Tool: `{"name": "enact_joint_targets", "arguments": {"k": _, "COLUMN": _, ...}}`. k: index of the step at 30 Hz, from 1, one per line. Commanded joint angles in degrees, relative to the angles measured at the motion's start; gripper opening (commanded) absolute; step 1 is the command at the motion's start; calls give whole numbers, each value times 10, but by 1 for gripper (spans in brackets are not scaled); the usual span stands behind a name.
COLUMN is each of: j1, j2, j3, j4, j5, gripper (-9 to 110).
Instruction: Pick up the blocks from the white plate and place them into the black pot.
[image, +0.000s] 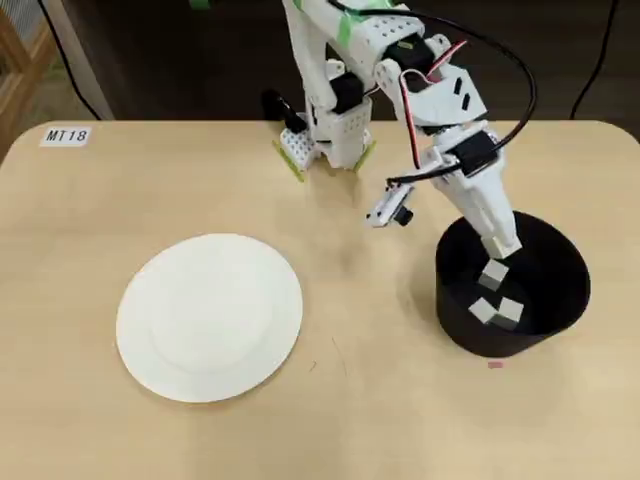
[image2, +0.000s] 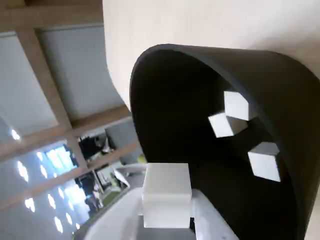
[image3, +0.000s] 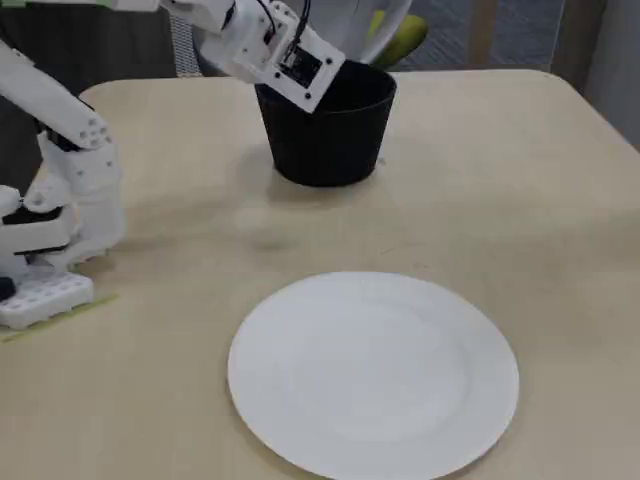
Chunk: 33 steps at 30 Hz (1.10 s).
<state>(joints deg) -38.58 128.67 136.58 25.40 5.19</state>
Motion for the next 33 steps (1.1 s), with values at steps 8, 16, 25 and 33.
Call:
{"name": "enact_joint_targets", "arguments": {"k": 8, "j1": 11, "j2": 4, "j3": -18, "j4": -14, "j5": -11, "gripper": 2}}
{"name": "enact_joint_targets", "arguments": {"k": 16, "j1": 149, "j2": 18, "j3": -94, "j4": 31, "j5": -32, "gripper": -2}}
{"name": "enact_joint_targets", "arguments": {"k": 25, "j1": 359, "j2": 106, "j3": -243, "j4": 330, "j5": -76, "gripper": -2}}
{"name": "enact_joint_targets", "arguments": {"k": 33, "j1": 384, "j2": 301, "j3": -151, "j4": 453, "j5": -112, "gripper": -2}}
